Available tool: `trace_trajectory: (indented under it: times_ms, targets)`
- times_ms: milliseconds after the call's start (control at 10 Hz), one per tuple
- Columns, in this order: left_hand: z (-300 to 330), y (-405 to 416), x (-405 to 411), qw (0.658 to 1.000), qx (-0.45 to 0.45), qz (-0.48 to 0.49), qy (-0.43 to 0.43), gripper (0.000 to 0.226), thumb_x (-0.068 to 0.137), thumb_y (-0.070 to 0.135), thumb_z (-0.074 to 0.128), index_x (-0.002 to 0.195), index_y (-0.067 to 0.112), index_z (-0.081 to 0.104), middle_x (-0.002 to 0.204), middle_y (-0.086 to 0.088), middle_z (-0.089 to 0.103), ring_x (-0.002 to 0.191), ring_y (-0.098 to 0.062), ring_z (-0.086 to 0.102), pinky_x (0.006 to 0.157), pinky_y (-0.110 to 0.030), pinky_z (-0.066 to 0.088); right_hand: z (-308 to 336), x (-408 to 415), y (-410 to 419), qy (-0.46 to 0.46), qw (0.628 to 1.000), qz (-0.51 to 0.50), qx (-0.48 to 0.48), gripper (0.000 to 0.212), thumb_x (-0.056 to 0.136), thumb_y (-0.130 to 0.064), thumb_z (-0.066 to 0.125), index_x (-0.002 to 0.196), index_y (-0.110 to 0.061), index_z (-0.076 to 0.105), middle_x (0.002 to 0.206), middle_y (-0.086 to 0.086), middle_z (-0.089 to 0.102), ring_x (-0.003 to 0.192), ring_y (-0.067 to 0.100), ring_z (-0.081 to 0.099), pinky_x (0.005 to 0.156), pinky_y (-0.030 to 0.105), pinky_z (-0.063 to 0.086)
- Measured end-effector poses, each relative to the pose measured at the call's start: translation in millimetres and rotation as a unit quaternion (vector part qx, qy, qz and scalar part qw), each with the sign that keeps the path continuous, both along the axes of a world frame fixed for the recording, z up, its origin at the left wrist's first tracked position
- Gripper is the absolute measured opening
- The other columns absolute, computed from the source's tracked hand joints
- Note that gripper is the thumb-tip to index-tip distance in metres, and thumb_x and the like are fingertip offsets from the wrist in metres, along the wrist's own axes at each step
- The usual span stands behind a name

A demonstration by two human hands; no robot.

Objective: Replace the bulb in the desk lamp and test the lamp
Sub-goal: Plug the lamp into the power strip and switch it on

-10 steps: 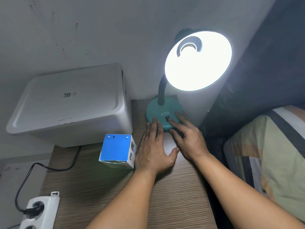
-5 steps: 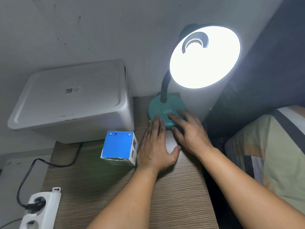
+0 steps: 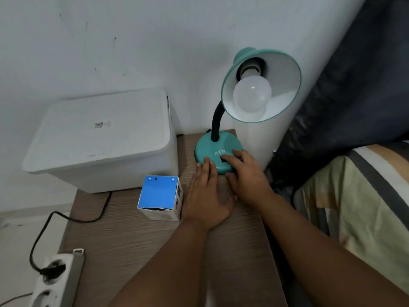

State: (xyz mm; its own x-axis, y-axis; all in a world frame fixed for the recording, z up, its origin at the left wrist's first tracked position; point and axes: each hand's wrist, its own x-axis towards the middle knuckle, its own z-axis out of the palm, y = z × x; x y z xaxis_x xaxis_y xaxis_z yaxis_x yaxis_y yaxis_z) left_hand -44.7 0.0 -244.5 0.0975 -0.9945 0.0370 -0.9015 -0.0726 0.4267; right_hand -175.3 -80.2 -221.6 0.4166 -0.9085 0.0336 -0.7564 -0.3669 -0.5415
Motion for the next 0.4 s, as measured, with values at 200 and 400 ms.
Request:
trace_trajectory:
  times_ms: [200,400]
  targets:
    - [8,0,1,0.999,0.037,-0.004,0.038,0.106,0.081,0.067,0.051,0.157,0.011,0.002,0.165,-0.003,-0.007,0.151,-0.022,-0.007,0.122,-0.041,0.014,15,-2,16,0.014,0.997,0.01,0.079,0.06,0.096,-0.022,0.054,0.151,-0.024,0.031,0.162,0.007,0.014,0.148,0.024,0.015,0.118,0.033,0.017]
    - [21,20,-2,0.994,0.042,-0.022,0.099,0.087,0.089,0.041,0.056,0.157,0.01,0.011,0.165,-0.005,0.005,0.152,-0.021,-0.002,0.12,-0.029,0.006,18,-12,54,-0.019,0.996,-0.027,0.08,0.057,0.096,-0.022,0.053,0.15,-0.019,0.034,0.16,0.004,0.023,0.147,0.018,0.02,0.116,0.024,0.013]
